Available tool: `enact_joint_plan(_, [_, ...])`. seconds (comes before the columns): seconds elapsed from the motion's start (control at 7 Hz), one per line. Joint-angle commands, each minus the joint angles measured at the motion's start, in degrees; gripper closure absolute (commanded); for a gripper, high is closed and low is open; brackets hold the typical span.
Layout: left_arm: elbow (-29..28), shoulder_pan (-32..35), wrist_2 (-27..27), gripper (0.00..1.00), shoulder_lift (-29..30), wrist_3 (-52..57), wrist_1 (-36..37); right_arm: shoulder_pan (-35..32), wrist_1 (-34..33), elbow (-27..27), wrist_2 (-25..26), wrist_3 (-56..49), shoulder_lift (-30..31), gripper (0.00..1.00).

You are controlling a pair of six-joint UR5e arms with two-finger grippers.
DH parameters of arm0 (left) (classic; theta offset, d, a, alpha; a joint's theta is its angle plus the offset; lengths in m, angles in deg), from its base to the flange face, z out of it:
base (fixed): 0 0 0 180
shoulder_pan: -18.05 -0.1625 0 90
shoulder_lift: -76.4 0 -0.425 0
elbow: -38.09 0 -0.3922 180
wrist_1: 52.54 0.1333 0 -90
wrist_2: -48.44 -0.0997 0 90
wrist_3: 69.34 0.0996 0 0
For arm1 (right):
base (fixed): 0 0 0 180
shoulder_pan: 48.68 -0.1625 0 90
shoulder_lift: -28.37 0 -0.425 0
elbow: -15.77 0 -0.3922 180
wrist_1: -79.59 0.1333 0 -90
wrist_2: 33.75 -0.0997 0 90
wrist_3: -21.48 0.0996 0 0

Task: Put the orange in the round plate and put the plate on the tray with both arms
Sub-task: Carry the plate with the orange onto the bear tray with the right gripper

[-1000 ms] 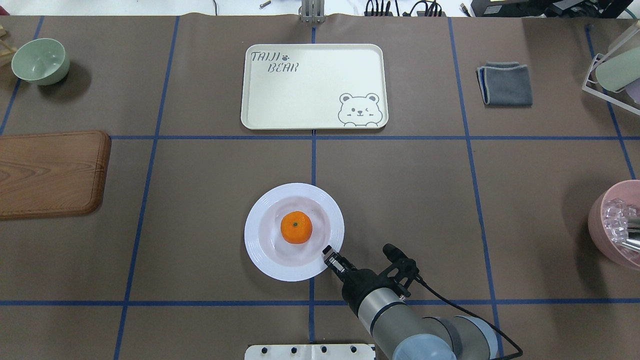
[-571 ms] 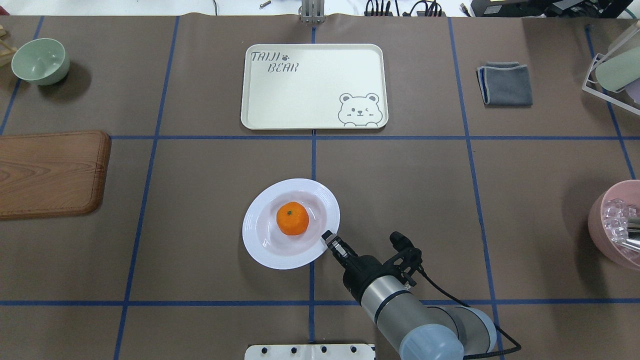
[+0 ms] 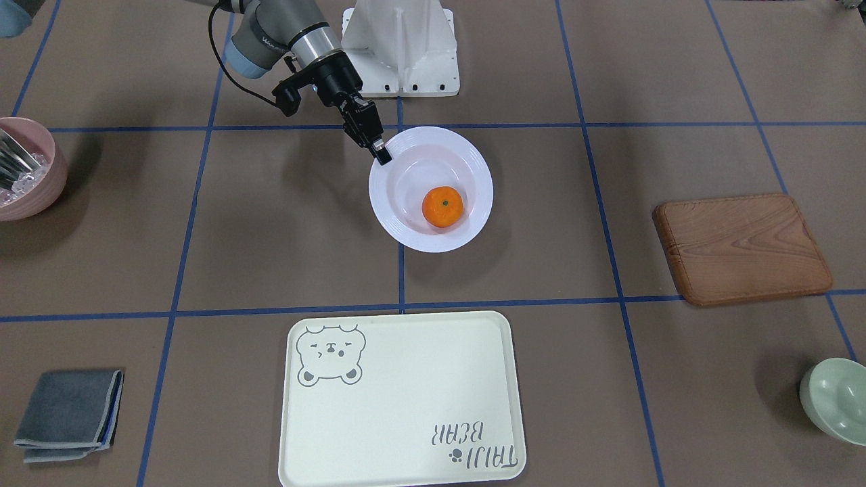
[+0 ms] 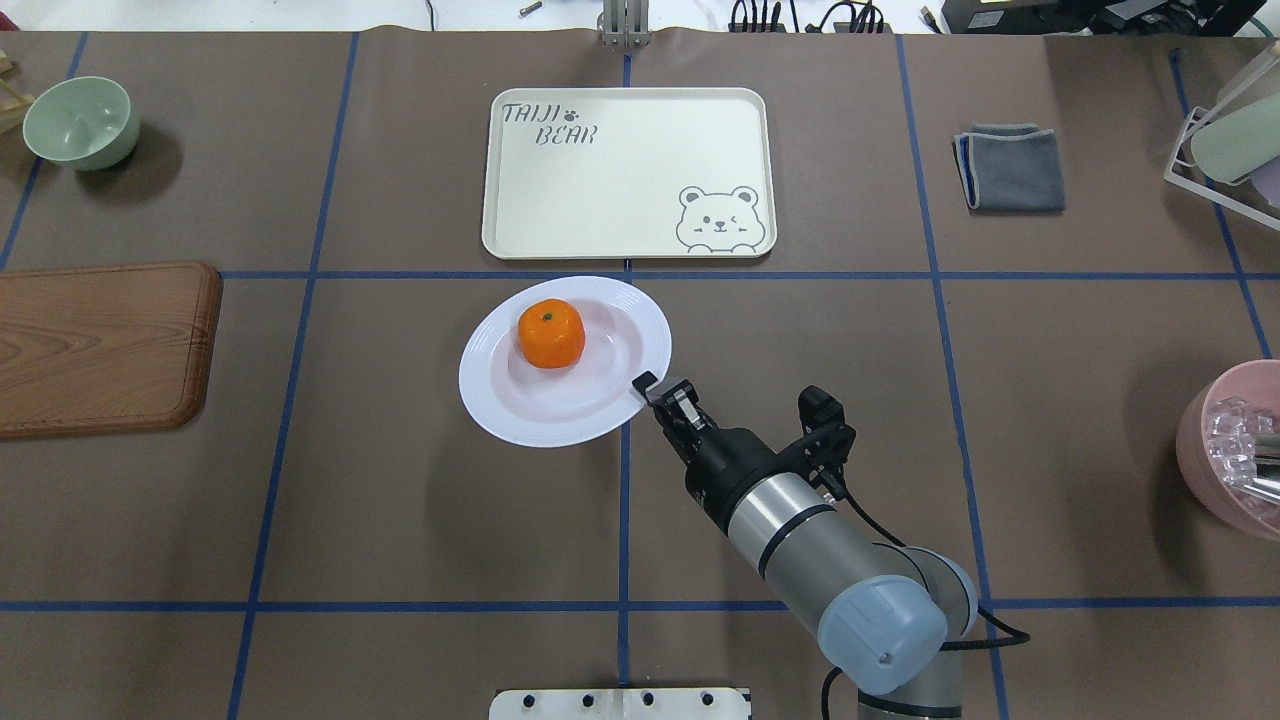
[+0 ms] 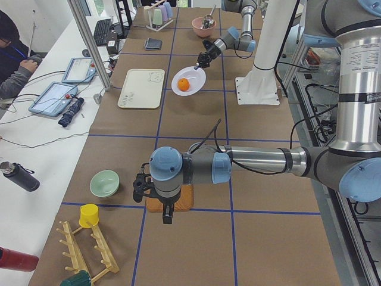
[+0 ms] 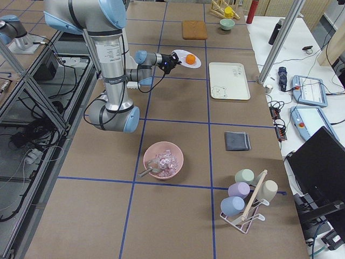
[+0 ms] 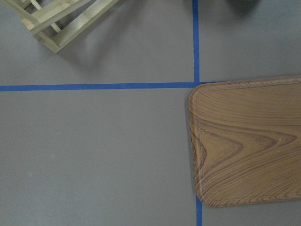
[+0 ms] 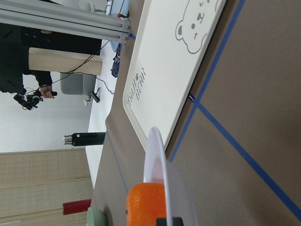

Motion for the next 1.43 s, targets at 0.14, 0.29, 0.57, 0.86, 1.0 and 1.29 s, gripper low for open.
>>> enact_joint_plan(0.14, [0.2, -0.1, 0.0, 0.02, -1.3, -0.4, -2.3, -8.7, -0.4, 9.4, -3.2, 2.3, -6.9, 1.00])
enact_joint_plan(0.29, [0.3, -0.1, 0.0, 0.02, -1.3, -0.4, -2.4, -12.8, -0.6, 18.6, -5.3, 5.9, -12.1, 1.00])
enact_joint_plan(0.57, [0.3, -0.1, 0.0, 0.02, -1.3, -0.3, -2.4, -19.1, -6.6, 29.7, -7.5, 14.8, -20.6, 1.00])
enact_joint_plan(0.86, [0.4, -0.1, 0.0, 0.02, -1.3, -0.3, -2.4, -22.7, -6.7, 40.5, -8.4, 20.1, -26.1, 1.00])
enact_joint_plan(1.0, [0.4, -0.1, 0.0, 0.02, -1.3, -0.3, -2.4, -22.8, -7.1, 41.1, -9.1, 20.2, -26.3, 1.00])
enact_joint_plan(1.29, [0.3, -0.1, 0.0, 0.02, -1.3, -0.4, -3.4, -21.2, -7.4, 40.2, -10.0, 14.0, -25.3, 0.53])
